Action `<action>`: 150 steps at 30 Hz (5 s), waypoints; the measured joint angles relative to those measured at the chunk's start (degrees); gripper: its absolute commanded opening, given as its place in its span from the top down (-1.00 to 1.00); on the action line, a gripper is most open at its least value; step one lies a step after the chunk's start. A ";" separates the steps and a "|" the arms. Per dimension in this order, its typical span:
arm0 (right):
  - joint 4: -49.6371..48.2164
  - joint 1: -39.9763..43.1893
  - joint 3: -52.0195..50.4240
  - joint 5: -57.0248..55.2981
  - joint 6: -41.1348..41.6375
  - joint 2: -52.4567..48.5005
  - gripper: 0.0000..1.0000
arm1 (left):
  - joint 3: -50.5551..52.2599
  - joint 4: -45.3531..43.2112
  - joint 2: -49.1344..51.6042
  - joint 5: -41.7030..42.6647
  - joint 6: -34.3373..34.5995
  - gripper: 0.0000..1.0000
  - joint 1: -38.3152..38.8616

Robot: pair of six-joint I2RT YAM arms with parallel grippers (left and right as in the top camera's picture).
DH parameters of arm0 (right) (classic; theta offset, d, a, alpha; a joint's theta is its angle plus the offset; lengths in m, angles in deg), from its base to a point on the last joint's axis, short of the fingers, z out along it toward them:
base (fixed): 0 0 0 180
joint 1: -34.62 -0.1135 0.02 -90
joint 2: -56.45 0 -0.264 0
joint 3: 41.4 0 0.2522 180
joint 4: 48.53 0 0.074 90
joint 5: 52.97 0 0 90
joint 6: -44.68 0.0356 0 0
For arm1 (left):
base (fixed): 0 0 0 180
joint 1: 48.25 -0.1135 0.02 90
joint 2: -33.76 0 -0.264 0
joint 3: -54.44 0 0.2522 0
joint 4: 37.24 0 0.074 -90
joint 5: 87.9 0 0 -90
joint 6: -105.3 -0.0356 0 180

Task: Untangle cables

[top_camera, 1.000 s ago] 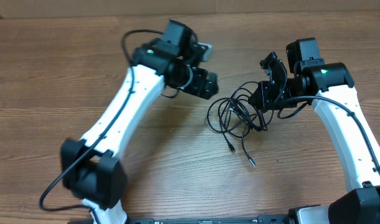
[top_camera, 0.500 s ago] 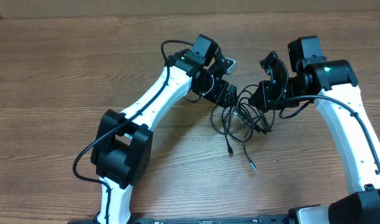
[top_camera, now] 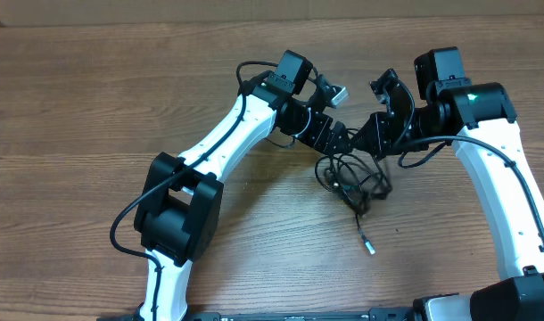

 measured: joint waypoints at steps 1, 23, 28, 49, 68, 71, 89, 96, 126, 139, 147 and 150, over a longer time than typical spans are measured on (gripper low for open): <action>0.02 0.00 0.00 0.22 0.02 0.00 0.93 | 0.00 0.00 0.00 1.25 -0.26 0.73 0.00; 3.91 0.02 0.02 -45.33 19.61 0.00 0.92 | 0.57 14.97 -13.81 -5.57 -1.66 0.92 -20.04; 3.96 0.68 0.11 -51.82 24.74 0.00 0.92 | 0.57 16.72 -25.81 -9.05 -1.40 0.92 -28.63; 2.08 0.74 20.55 -76.54 31.26 8.13 0.92 | 0.57 25.09 -33.14 -50.60 22.27 0.92 -37.97; -3.15 1.07 21.81 -31.12 15.08 12.28 0.92 | 0.57 17.11 -33.14 -32.37 24.98 -0.26 -34.36; -3.17 1.07 21.81 -26.99 13.55 12.28 0.92 | 0.57 16.96 -33.14 -27.12 19.74 -0.64 -30.62; 9.86 1.07 21.81 -28.28 11.80 7.48 -0.15 | 0.57 25.75 -22.82 -25.55 9.38 -0.58 -13.53; 12.66 1.49 21.81 -30.38 15.43 3.61 -0.46 | 0.57 27.93 -14.88 -27.93 1.66 -0.68 -2.97; 19.50 19.50 21.79 -27.15 19.30 3.50 -0.61 | 0.57 33.66 5.16 -46.10 -3.26 0.91 12.11; 19.50 19.50 21.79 -27.10 19.28 3.50 -0.62 | -2.34 33.64 -8.17 -52.89 4.11 0.92 9.03; 18.49 18.58 21.75 -21.64 16.04 3.50 -0.72 | -3.02 34.69 -23.37 -53.51 5.97 0.92 4.68; 17.59 15.06 21.75 -15.39 11.28 3.50 -0.78 | -3.02 31.63 -27.15 -53.40 6.34 0.91 4.70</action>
